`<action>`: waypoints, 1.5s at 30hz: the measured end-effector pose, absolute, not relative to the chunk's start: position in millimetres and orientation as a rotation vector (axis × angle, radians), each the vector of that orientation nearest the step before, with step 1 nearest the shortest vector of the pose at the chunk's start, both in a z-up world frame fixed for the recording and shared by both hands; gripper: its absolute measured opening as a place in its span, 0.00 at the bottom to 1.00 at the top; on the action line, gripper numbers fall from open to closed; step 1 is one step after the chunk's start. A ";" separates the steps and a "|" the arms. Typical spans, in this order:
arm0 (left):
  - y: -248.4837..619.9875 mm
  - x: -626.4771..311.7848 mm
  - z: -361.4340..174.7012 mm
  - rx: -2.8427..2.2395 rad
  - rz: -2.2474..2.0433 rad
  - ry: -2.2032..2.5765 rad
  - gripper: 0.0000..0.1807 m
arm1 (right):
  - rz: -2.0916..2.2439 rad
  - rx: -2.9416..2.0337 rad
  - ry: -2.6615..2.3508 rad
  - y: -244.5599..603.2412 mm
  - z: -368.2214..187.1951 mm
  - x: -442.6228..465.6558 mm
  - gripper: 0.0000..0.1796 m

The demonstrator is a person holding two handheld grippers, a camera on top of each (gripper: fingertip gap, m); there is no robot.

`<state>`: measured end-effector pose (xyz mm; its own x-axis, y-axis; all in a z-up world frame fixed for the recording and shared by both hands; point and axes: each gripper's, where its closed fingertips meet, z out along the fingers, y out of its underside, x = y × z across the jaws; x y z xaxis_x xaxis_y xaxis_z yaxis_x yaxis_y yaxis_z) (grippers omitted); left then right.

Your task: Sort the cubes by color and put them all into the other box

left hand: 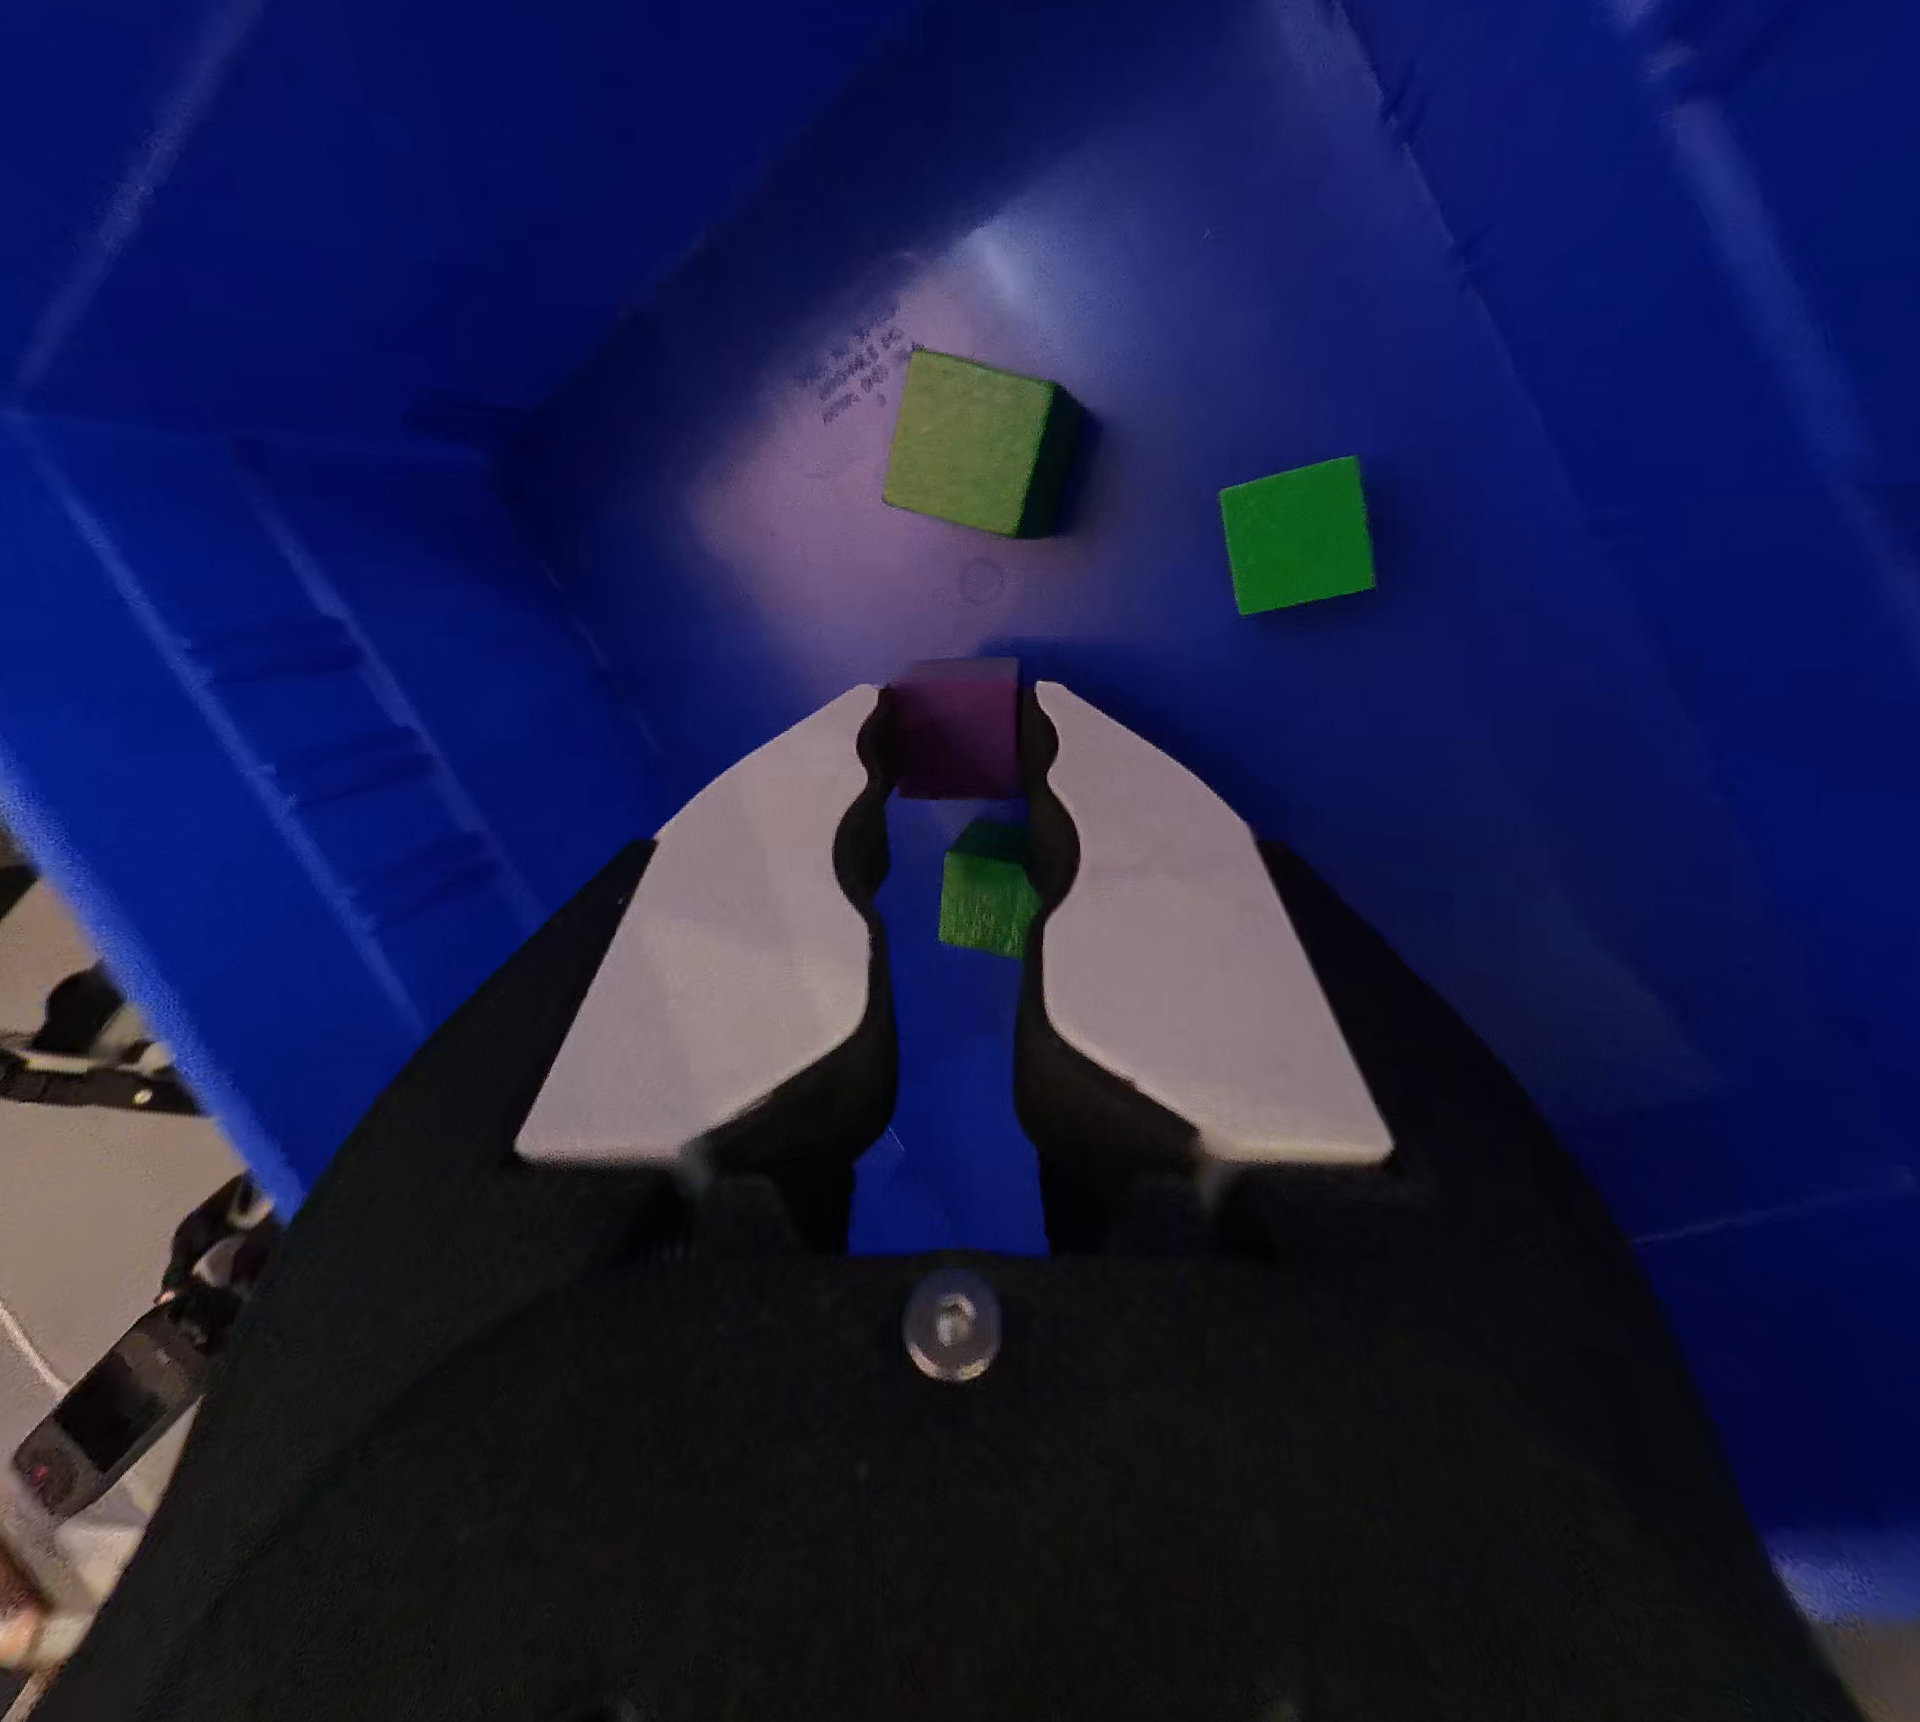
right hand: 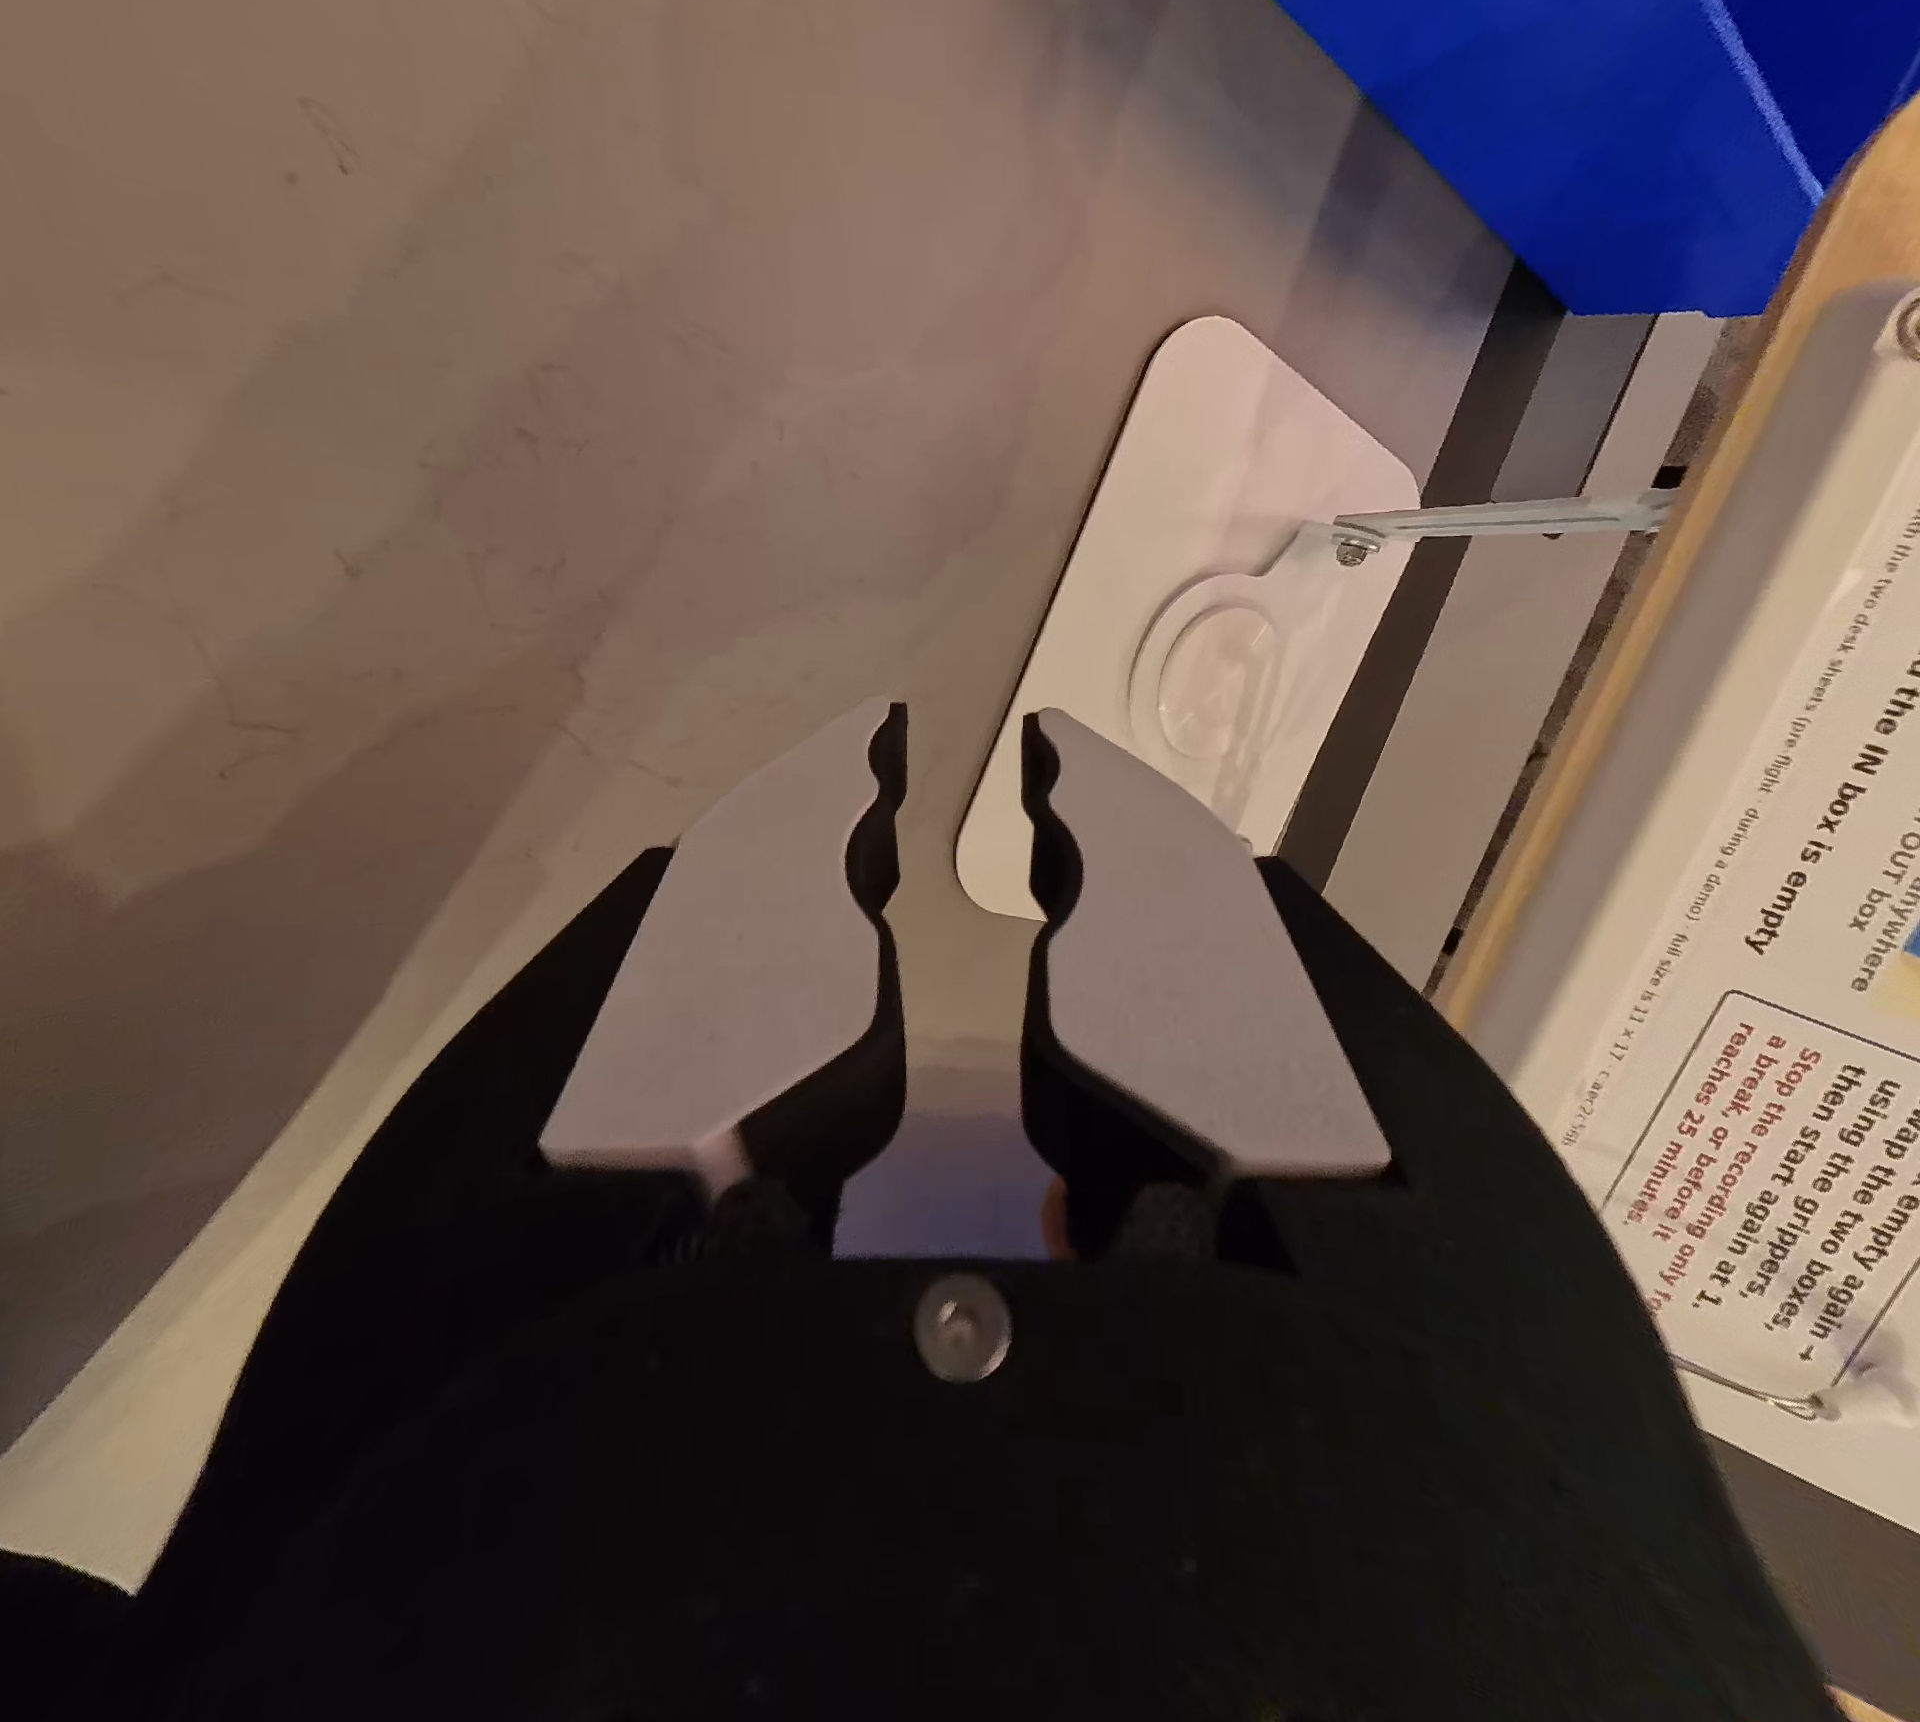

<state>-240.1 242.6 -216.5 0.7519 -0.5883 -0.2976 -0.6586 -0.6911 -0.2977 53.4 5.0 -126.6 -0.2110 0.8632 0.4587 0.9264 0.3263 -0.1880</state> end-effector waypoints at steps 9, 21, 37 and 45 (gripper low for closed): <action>198.2 -162.2 -64.6 -2.049 -0.445 0.923 0.12 | -0.040 -1.361 -1.839 23.9 -75.0 28.4 0.17; 56.4 -7.3 27.3 -1.358 -1.310 1.258 0.12 | 0.046 -0.914 -1.410 22.9 9.0 17.7 0.22; 15.3 38.2 15.1 -1.178 -1.724 1.291 0.12 | -0.102 -0.744 -1.366 18.5 14.4 18.0 0.16; 7.4 40.2 14.6 -1.167 -1.807 1.308 0.12 | -0.124 -0.733 -1.382 12.9 15.7 16.8 0.12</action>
